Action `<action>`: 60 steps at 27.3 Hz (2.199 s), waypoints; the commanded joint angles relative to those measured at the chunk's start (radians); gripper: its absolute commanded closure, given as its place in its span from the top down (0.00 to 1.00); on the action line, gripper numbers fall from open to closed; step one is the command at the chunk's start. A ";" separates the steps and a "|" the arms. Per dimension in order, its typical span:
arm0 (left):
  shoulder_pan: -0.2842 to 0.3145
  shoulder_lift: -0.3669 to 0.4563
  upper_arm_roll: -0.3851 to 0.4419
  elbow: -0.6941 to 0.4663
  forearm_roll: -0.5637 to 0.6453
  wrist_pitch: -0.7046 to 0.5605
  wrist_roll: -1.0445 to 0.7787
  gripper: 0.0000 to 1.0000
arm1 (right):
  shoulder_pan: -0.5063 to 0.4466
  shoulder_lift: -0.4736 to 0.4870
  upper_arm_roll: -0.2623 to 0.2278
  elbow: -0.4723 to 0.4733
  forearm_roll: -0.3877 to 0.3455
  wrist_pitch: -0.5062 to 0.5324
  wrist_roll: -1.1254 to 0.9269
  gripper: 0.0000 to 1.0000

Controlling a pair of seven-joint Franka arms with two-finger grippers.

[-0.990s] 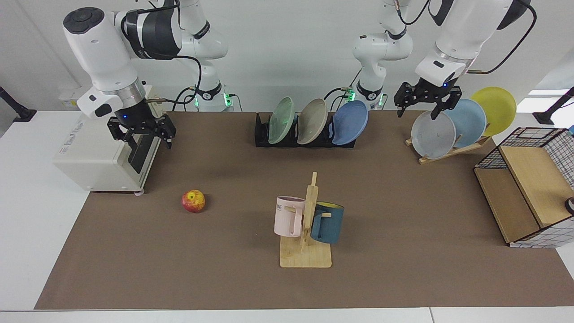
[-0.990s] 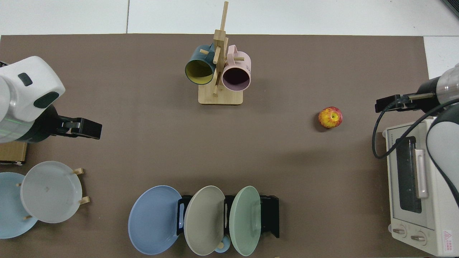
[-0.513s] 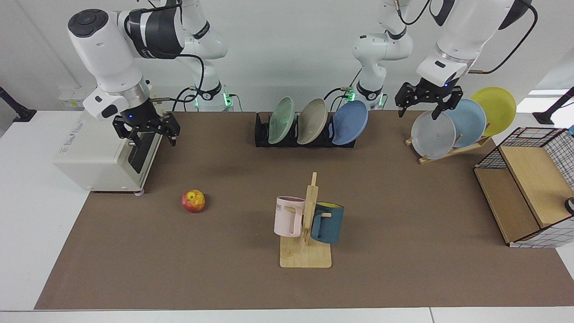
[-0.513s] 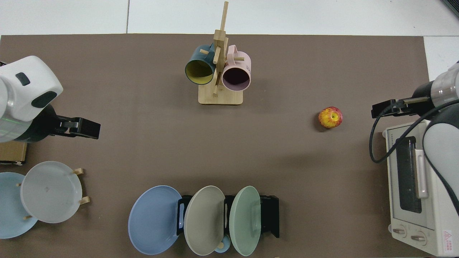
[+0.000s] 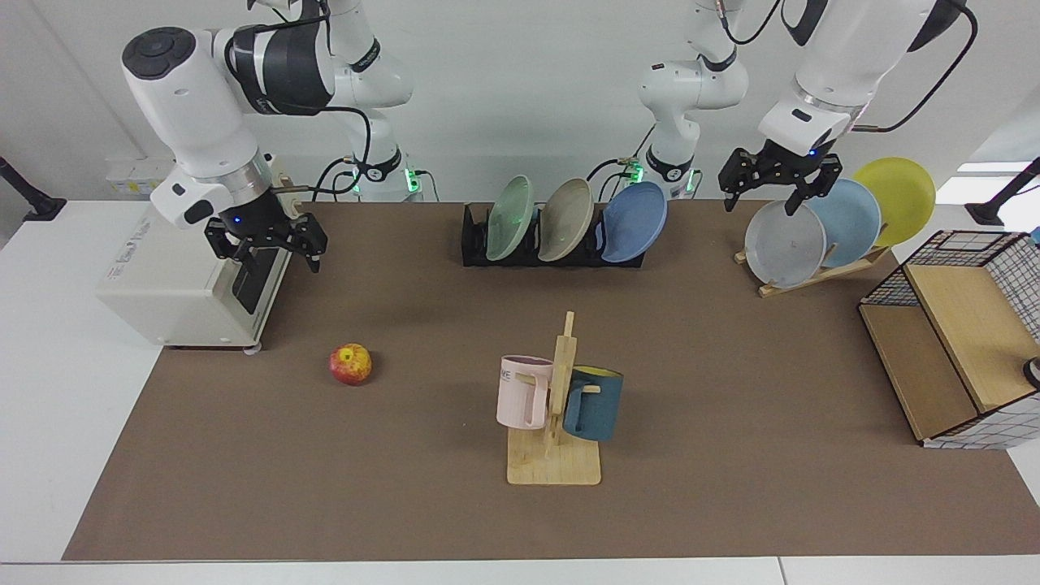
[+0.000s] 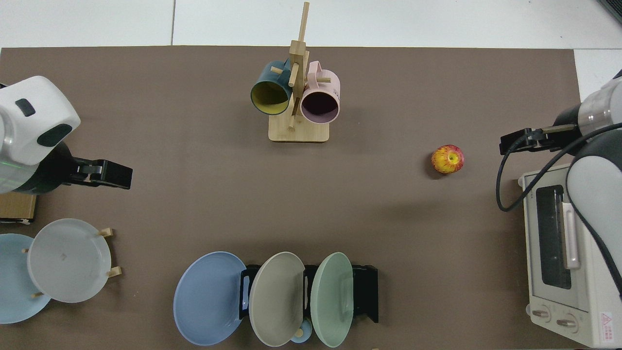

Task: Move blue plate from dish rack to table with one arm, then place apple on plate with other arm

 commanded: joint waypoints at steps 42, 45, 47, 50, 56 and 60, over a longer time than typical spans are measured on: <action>-0.035 -0.331 -0.069 -0.736 -0.180 0.248 0.026 0.99 | 0.040 0.287 0.015 -0.205 0.007 0.519 0.089 1.00; -0.044 -0.336 -0.070 -0.782 -0.188 0.267 0.026 0.99 | 0.041 0.295 0.015 -0.218 0.007 0.521 0.089 1.00; -0.055 -0.336 -0.072 -0.808 -0.188 0.285 0.026 0.99 | 0.041 0.301 0.015 -0.220 0.007 0.521 0.087 1.00; -0.061 -0.334 -0.081 -0.831 -0.190 0.301 0.024 0.99 | 0.043 0.301 0.015 -0.232 0.007 0.521 0.087 1.00; -0.062 -0.334 -0.122 -0.840 -0.214 0.285 0.010 0.99 | 0.043 0.301 0.015 -0.240 0.007 0.522 0.082 1.00; -0.062 -0.336 -0.154 -0.848 -0.226 0.282 0.004 0.93 | 0.043 0.312 0.015 -0.246 0.000 0.531 0.076 1.00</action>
